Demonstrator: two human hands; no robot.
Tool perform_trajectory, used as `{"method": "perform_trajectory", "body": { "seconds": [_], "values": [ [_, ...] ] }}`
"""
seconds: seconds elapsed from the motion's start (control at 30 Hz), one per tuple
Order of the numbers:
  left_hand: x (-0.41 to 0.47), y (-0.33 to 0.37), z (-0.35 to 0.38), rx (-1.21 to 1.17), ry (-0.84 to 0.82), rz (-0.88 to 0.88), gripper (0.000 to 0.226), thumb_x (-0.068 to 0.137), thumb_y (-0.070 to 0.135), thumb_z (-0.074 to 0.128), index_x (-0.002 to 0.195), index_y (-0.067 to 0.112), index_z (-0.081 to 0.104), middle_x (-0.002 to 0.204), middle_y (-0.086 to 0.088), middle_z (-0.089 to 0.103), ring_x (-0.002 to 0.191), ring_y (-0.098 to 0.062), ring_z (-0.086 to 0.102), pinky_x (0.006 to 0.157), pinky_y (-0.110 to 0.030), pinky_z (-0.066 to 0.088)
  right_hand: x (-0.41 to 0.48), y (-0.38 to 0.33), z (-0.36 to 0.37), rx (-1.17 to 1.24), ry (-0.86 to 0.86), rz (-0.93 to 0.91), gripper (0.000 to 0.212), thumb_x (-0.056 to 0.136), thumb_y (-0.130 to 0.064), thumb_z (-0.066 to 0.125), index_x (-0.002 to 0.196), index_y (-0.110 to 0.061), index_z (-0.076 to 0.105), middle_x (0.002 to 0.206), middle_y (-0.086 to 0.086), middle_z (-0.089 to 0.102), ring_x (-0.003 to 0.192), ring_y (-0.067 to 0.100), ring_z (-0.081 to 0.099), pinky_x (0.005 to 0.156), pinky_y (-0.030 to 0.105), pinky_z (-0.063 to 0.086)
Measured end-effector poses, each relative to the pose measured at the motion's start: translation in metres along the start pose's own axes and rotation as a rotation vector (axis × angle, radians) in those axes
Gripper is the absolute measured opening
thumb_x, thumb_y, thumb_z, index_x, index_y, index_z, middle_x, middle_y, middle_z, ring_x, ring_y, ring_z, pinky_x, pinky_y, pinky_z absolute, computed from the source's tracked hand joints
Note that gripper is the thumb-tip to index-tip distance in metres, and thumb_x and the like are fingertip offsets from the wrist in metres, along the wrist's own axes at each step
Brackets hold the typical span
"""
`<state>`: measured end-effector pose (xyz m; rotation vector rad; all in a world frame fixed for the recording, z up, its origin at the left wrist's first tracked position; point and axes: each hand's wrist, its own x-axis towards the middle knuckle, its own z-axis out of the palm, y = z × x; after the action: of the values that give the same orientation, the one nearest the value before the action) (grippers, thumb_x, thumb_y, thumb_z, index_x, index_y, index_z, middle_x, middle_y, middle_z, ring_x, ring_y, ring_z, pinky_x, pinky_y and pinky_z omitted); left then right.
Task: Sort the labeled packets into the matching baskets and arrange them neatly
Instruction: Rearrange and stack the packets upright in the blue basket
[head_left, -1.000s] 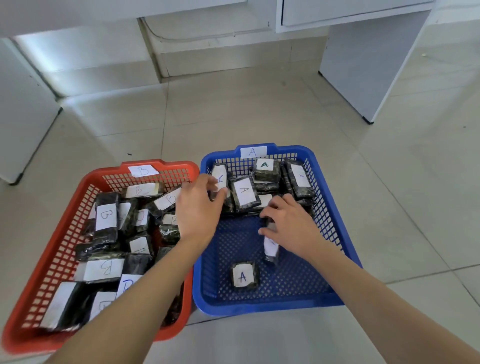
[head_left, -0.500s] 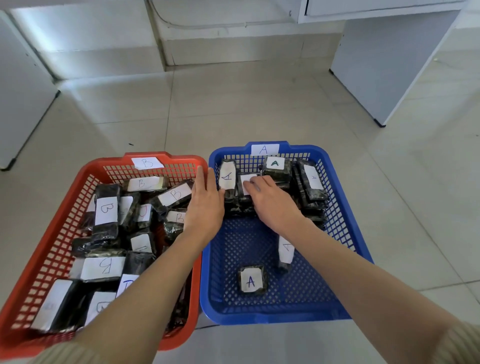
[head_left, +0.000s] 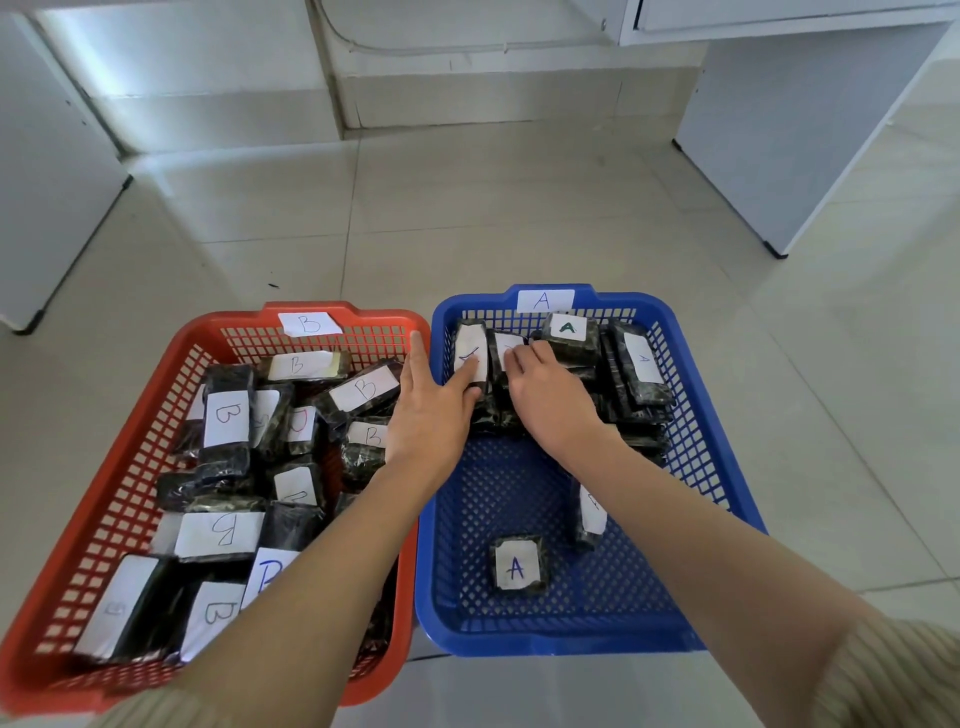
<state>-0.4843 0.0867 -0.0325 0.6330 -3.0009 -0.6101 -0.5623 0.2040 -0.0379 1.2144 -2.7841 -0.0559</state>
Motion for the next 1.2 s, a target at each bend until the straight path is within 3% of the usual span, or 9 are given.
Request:
{"method": "perform_trajectory", "body": {
  "seconds": [0.13,0.27,0.33,0.4,0.5,0.6,0.77,1.03,1.2],
  "values": [
    [-0.001,0.001,-0.001,0.006,-0.019,-0.01,0.045,0.101,0.04,0.029,0.145,0.036,0.029,0.156,-0.008,-0.018,0.145,-0.029,0.002,0.107,-0.044,0.036,-0.001,-0.002,-0.003,-0.039,0.025,-0.002,0.041,0.094,-0.002,0.043,0.134,0.006,0.038,0.132,0.017,0.046,0.127,0.03,0.036,0.1,0.031,0.04],
    [-0.002,0.002,-0.002,0.075,-0.004,0.013,0.045,0.1,0.04,0.03,0.145,0.033,0.029,0.156,-0.014,-0.013,0.144,-0.033,0.002,0.114,-0.047,0.025,-0.025,0.008,-0.011,0.05,0.156,0.052,0.033,0.071,-0.012,0.078,0.101,-0.003,0.066,0.097,0.01,0.065,0.096,0.026,0.06,0.081,0.03,0.051],
    [-0.004,0.004,-0.004,0.182,0.022,0.045,0.045,0.101,0.041,0.029,0.145,0.033,0.026,0.157,-0.015,-0.01,0.145,-0.032,-0.006,0.116,-0.049,0.01,-0.05,0.017,-0.019,0.212,0.112,0.135,0.028,0.087,-0.025,0.066,0.108,-0.006,0.062,0.105,0.008,0.06,0.103,0.025,0.055,0.083,0.031,0.049],
    [-0.006,0.009,-0.004,0.326,0.052,0.131,0.047,0.101,0.042,0.027,0.146,0.032,0.024,0.158,-0.008,-0.007,0.145,-0.028,-0.011,0.115,-0.05,0.004,-0.072,0.025,-0.021,0.297,-0.058,0.244,0.038,0.096,-0.038,0.048,0.12,-0.009,0.053,0.117,0.006,0.054,0.112,0.024,0.051,0.087,0.033,0.046],
    [-0.009,0.023,-0.002,0.453,0.053,0.262,0.049,0.101,0.041,0.028,0.147,0.027,0.024,0.159,0.0,-0.001,0.146,-0.023,-0.008,0.114,-0.052,0.002,-0.095,0.031,-0.022,0.285,-0.246,0.3,0.056,0.092,-0.053,0.045,0.131,-0.012,0.039,0.123,0.009,0.052,0.111,0.028,0.054,0.087,0.037,0.047],
    [-0.004,0.034,-0.002,0.478,-0.006,0.258,0.051,0.101,0.039,0.028,0.148,0.02,0.022,0.158,0.001,0.006,0.146,-0.021,-0.006,0.114,-0.052,0.002,-0.105,0.028,-0.019,0.342,-0.343,0.338,0.069,0.088,-0.057,0.05,0.138,-0.016,0.024,0.122,0.012,0.055,0.106,0.033,0.057,0.083,0.04,0.05],
    [0.006,0.037,-0.003,0.427,-0.1,0.197,0.051,0.101,0.037,0.03,0.147,0.015,0.026,0.156,0.004,0.016,0.146,-0.017,-0.003,0.114,-0.053,0.003,-0.102,0.021,-0.018,0.382,-0.365,0.355,0.076,0.088,-0.054,0.053,0.141,-0.014,0.016,0.11,0.01,0.059,0.099,0.03,0.059,0.075,0.038,0.048],
    [0.015,0.035,-0.008,0.342,-0.212,0.197,0.047,0.101,0.026,0.036,0.146,0.016,0.03,0.157,0.006,0.013,0.145,-0.016,-0.008,0.11,-0.061,-0.003,-0.099,0.02,-0.011,0.438,-0.36,0.367,0.081,0.088,-0.052,0.055,0.145,-0.016,0.011,0.115,0.01,0.058,0.099,0.029,0.06,0.076,0.038,0.051],
    [0.023,0.035,-0.01,0.432,-0.056,0.272,0.047,0.093,0.031,0.052,0.138,0.018,0.042,0.147,0.003,0.037,0.145,-0.019,0.008,0.113,-0.054,0.006,-0.096,0.015,-0.009,0.433,-0.317,0.374,0.074,0.089,-0.052,0.053,0.143,-0.02,0.014,0.124,0.011,0.049,0.106,0.031,0.056,0.078,0.038,0.052]
  ]
}}
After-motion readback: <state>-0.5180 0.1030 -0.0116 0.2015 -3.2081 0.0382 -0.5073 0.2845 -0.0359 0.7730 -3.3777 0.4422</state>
